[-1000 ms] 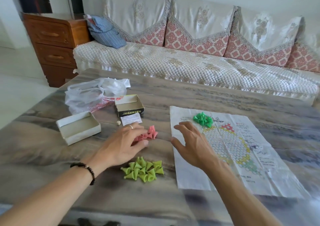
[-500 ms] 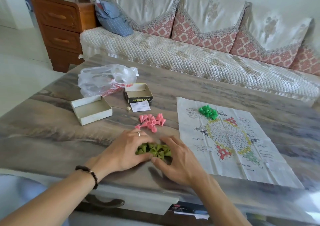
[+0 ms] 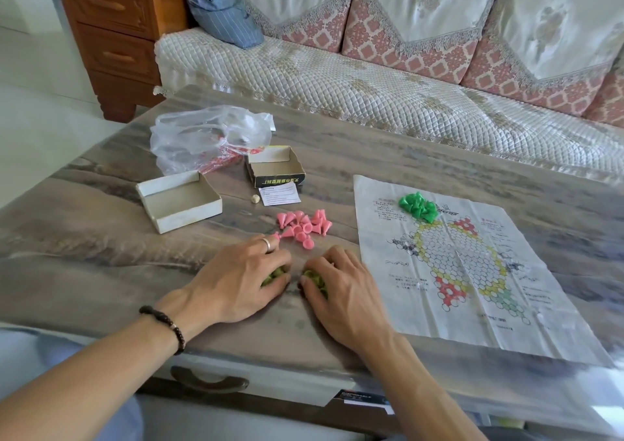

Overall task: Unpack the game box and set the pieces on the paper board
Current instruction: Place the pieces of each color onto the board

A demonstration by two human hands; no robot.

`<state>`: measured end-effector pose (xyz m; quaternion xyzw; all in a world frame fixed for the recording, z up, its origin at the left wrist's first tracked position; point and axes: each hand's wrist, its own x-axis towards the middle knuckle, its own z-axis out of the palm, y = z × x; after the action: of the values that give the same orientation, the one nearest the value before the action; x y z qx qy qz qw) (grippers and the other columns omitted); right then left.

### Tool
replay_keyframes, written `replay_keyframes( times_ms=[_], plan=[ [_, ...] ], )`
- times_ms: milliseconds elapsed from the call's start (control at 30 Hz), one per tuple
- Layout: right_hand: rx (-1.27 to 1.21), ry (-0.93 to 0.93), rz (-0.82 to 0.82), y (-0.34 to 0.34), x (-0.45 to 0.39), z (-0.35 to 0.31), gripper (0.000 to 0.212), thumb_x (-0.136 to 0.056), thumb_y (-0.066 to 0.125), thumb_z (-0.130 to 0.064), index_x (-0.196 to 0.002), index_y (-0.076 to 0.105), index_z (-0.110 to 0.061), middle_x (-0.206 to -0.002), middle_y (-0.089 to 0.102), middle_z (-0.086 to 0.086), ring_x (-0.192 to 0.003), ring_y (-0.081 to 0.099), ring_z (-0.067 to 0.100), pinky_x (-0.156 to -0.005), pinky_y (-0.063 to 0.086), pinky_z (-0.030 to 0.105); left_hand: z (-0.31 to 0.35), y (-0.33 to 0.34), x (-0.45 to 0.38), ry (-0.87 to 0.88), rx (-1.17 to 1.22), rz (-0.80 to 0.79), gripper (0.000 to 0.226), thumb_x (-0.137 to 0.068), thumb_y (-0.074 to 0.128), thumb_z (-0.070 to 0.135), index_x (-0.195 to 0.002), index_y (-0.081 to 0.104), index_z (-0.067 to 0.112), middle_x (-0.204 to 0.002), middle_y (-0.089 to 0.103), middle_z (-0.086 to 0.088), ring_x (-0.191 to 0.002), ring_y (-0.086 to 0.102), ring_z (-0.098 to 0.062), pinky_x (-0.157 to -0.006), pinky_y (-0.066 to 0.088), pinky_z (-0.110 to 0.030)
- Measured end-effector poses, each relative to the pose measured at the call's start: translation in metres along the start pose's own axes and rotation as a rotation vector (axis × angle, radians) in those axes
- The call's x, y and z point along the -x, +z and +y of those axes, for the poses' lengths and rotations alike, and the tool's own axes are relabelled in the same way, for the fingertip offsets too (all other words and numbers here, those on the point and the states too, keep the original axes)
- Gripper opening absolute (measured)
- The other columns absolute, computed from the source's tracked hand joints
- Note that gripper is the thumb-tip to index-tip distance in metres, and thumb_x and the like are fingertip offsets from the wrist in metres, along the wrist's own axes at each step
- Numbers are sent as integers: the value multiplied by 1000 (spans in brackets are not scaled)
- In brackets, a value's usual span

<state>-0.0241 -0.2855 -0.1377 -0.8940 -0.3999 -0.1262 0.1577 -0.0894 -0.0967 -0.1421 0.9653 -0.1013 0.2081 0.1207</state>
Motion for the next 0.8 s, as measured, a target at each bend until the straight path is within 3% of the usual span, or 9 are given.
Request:
replay_keyframes(
  times_ms=[100, 200, 333, 600, 800],
  plan=[
    [24, 19, 45, 2, -4, -3, 23, -92, 45, -37, -81, 54, -20, -82, 50, -2, -64, 56, 25, -50, 42, 37, 0, 0, -1, -7, -28, 42, 22, -87, 60, 33, -73, 50, 20, -79, 58, -2, -68, 58, -24, -53, 40, -29],
    [55, 47, 98, 2, -4, -7, 24, -90, 51, -33, -71, 44, -20, -70, 52, 0, -51, 53, 30, -41, 37, 35, 0, 2, -3, -15, -64, 76, 32, -87, 50, 37, -62, 47, 18, -61, 54, -1, -53, 54, -28, -46, 37, -31],
    [102, 62, 112, 2, -3, -9, 31, -84, 60, -25, -63, 38, -20, -55, 52, 2, -43, 50, 33, -38, 31, 31, 0, 6, -8, -35, -104, 114, 40, -89, 46, 35, -54, 48, 16, -52, 52, -5, -46, 52, -32, -40, 37, -33],
    [210, 72, 41, -3, -7, -12, 37, -70, 74, -16, -56, 40, -19, -46, 52, 2, -36, 48, 30, -41, 19, 25, 4, 5, -7, -12, -189, 189, 42, -94, 44, 33, -58, 51, 14, -48, 49, -5, -40, 51, -32, -37, 33, -30],
    [110, 124, 49, 0, -11, -8, 41, -81, 62, -18, -58, 28, -19, -46, 52, 10, -39, 50, 37, -39, 24, 27, 2, 7, -10, -13, -190, 163, 43, -92, 43, 35, -55, 51, 14, -44, 50, -6, -37, 51, -32, -37, 28, -26]
  ],
)
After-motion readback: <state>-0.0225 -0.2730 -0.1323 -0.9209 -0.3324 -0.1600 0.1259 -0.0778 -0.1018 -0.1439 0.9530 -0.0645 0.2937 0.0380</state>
